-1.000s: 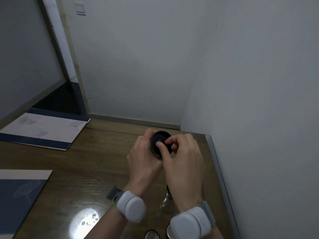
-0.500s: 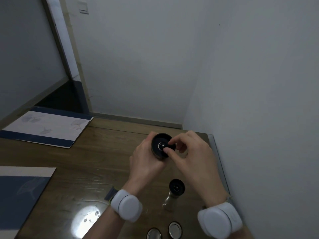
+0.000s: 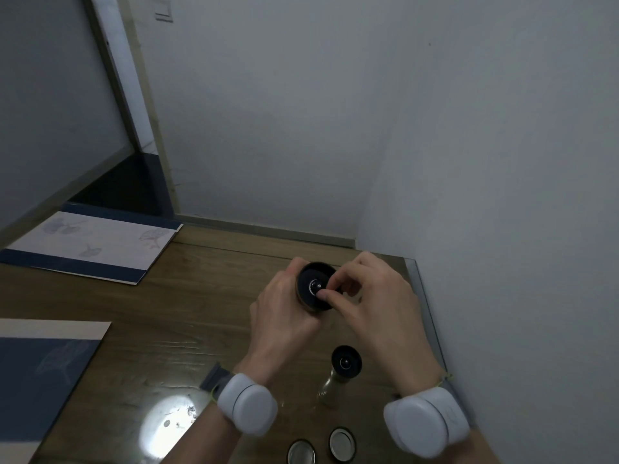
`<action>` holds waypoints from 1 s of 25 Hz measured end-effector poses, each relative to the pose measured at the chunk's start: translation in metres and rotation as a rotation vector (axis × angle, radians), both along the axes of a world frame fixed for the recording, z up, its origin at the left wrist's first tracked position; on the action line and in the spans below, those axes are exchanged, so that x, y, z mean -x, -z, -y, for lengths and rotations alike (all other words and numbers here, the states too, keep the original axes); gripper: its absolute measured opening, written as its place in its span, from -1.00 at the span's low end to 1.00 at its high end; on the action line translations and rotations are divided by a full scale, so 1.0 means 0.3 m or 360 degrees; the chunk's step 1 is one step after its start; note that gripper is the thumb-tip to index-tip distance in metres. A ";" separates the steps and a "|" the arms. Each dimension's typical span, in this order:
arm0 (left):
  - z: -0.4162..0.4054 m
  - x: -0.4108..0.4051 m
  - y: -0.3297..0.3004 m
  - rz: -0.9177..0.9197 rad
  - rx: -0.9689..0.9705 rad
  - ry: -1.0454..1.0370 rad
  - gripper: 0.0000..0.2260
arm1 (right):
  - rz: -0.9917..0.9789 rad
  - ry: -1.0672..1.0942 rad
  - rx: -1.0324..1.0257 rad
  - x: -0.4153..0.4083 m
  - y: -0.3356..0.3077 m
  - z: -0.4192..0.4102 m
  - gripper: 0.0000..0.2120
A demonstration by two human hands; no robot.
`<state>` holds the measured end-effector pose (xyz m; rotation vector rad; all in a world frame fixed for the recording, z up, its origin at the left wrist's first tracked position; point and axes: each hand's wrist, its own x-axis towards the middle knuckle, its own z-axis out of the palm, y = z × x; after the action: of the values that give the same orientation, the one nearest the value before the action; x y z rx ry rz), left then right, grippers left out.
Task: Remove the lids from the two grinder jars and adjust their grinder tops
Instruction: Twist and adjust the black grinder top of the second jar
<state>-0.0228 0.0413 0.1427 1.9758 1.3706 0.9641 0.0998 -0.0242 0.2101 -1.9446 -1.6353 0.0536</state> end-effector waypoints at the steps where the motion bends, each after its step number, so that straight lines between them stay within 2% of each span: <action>1: -0.002 0.001 0.001 0.0009 -0.0004 -0.0001 -0.69 | -0.0007 0.0006 -0.0011 0.003 0.001 0.000 -0.86; 11: 0.004 0.000 0.005 0.0022 -0.0006 -0.0001 -0.68 | -0.0092 -0.0067 0.0022 0.000 -0.014 -0.008 -0.85; 18: 0.003 0.001 -0.012 0.0144 -0.0009 -0.0001 -0.71 | 0.0044 -0.0057 -0.0032 0.025 -0.023 -0.014 -0.86; 25: 0.032 -0.009 -0.028 0.0151 0.0009 0.0109 -0.70 | 0.0015 -0.0038 -0.0081 0.010 -0.032 -0.004 -0.74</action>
<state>-0.0201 0.0317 0.1511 1.9346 1.2446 1.0079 0.0967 -0.0231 0.2195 -1.8902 -1.6502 0.0119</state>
